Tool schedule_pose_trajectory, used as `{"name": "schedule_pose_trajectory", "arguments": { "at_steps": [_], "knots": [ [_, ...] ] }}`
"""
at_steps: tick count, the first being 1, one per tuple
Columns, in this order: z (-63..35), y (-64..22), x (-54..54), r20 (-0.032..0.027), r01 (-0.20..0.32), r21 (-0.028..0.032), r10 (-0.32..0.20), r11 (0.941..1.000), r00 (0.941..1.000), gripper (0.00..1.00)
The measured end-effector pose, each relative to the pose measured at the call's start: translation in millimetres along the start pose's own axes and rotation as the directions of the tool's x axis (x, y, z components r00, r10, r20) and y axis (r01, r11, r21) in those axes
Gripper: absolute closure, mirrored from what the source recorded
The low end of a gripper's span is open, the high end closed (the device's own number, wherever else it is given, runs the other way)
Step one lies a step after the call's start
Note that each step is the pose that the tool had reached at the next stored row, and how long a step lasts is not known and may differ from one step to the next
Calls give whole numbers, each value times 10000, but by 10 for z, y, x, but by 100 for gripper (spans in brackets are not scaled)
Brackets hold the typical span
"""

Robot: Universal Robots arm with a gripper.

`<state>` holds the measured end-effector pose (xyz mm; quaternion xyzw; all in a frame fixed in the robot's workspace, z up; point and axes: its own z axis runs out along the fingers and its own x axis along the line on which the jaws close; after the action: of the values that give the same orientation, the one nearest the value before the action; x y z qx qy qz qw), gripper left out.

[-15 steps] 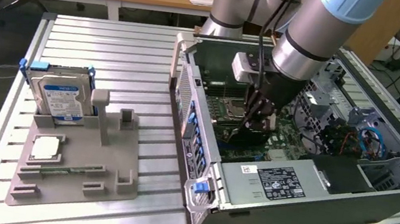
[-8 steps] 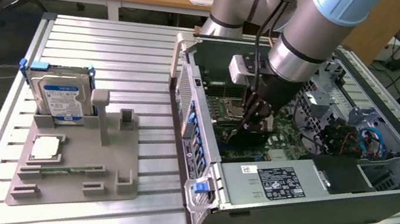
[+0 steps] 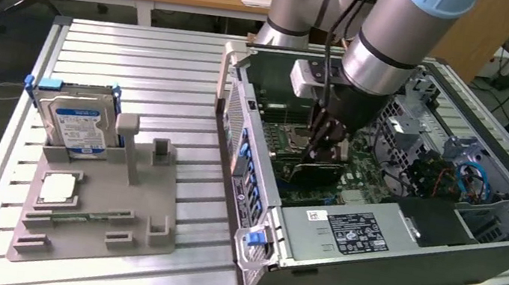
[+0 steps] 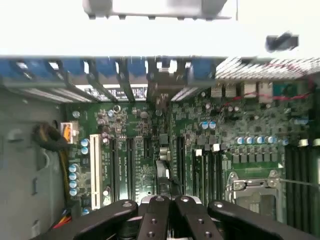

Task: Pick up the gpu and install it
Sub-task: 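Press down on the gpu until it lock into place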

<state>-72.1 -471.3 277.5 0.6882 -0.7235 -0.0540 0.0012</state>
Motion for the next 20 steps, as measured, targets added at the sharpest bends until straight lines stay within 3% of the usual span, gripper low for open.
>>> {"name": "schedule_pose_trajectory", "arguments": {
  "at_steps": [2,4,5,7,12,14,15,17,19,20],
  "knots": [
    [-26,82,11,22,2,9,-2,10000,10000,89],
    [-18,216,29,46,3,10,-3,10000,10000,89],
    [-15,261,33,81,6,7,-6,10000,10000,89],
    [-29,356,40,199,15,1,-15,10000,9998,89],
    [-112,590,59,378,28,-9,-27,10000,9993,89],
    [-125,666,65,501,39,-9,-39,10000,9987,89],
    [-124,681,66,580,48,23,-49,10000,9983,89],
    [-124,695,67,643,58,88,-64,9999,9979,89],
    [-123,707,67,753,68,90,-75,9999,9971,89],
    [-122,718,68,840,72,81,-79,9999,9964,89]
  ]
}}
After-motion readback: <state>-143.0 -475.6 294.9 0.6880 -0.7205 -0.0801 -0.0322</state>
